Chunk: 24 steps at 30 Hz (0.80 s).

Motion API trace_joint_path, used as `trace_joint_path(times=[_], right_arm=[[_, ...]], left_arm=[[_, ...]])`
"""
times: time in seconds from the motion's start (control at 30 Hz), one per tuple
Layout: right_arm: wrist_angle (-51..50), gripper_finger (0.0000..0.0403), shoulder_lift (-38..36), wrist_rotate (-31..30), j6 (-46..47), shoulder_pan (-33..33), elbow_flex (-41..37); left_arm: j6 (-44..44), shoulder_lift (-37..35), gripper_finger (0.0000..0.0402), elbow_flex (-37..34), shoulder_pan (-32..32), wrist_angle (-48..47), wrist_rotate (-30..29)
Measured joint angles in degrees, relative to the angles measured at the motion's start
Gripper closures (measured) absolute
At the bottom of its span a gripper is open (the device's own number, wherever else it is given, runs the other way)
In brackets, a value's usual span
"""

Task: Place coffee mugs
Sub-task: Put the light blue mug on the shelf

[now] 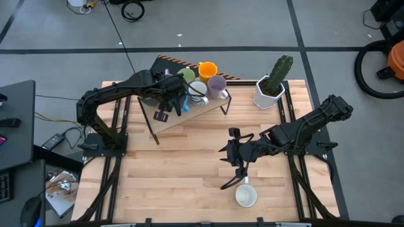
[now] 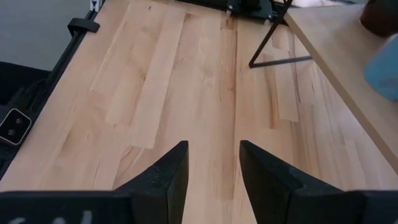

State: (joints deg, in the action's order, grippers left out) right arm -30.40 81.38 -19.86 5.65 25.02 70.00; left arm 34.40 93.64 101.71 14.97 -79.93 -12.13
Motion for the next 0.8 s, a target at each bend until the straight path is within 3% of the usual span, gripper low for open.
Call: trace_joint_path(times=[0.23,0.43,0.53,0.8], right_arm=[[-9.62,0.0261,-0.02,-0.04,4.94,2.56,4.17],[-14.52,0.0261,2.21,0.52,11.39,8.32,4.85],[-17.30,0.0261,5.39,4.63,15.33,10.24,6.57],[-29.86,0.0261,17.63,9.54,20.48,13.15,17.57]], left_arm=[[-5.78,-1.44,0.0261,3.93,-5.68,-1.08,-7.70],[-20.49,-2.90,0.0260,4.87,-10.28,-2.25,-3.85],[-24.89,-2.66,0.0260,4.74,-12.15,-3.89,-2.26],[-28.96,-2.97,0.0260,4.76,-18.00,-4.46,0.38]])
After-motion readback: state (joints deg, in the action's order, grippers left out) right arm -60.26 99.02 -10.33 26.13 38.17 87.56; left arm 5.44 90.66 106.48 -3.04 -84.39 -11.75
